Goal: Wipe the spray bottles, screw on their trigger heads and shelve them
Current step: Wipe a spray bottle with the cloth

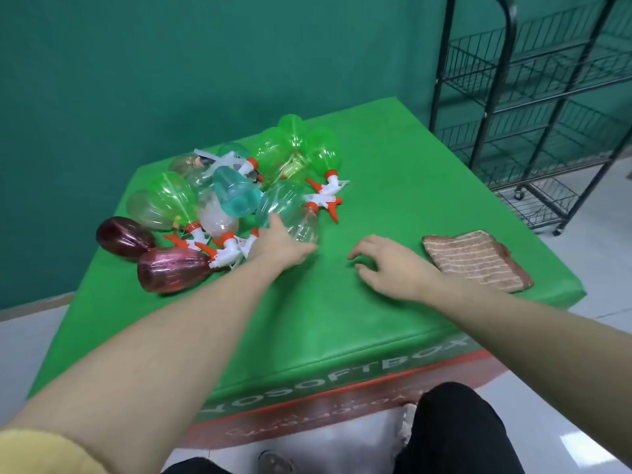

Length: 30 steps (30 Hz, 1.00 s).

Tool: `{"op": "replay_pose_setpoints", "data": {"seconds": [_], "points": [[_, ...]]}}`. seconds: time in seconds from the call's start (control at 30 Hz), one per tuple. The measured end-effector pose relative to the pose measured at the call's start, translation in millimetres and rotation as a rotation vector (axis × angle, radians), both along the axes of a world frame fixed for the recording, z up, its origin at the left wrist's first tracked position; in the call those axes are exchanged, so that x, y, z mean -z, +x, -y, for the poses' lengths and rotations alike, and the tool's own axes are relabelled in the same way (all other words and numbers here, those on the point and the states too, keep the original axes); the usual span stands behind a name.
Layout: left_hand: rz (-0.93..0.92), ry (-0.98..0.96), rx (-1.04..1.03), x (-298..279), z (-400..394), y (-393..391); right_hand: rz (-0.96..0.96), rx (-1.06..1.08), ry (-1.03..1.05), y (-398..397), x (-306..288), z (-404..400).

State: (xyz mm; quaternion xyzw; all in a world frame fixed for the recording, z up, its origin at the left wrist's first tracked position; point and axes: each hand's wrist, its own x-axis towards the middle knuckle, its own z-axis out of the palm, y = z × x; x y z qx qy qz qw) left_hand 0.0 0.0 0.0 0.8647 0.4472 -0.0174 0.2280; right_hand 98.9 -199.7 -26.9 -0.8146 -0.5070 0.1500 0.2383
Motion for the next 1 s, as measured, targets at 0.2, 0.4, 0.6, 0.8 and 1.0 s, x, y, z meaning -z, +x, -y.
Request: {"op": "replay_pose_setpoints", "data": {"seconds": [0.2,0.4,0.6,0.8,1.0], "points": [[0.026,0.007,0.097,-4,12,-29,0.010,0.021,-0.026,-8,-2,11],[-0.074,0.120,0.220,-10,39,-65,0.064,0.031,-0.054,-21,-7,29],[-0.173,0.266,0.263,-13,56,-68,0.322,0.232,-0.141,-14,-3,54],[-0.205,0.322,0.241,-14,57,-54,0.389,0.367,-0.243,-3,0,74],[-0.248,0.372,0.303,-12,56,-47,0.214,0.513,-0.253,6,4,79]]}}
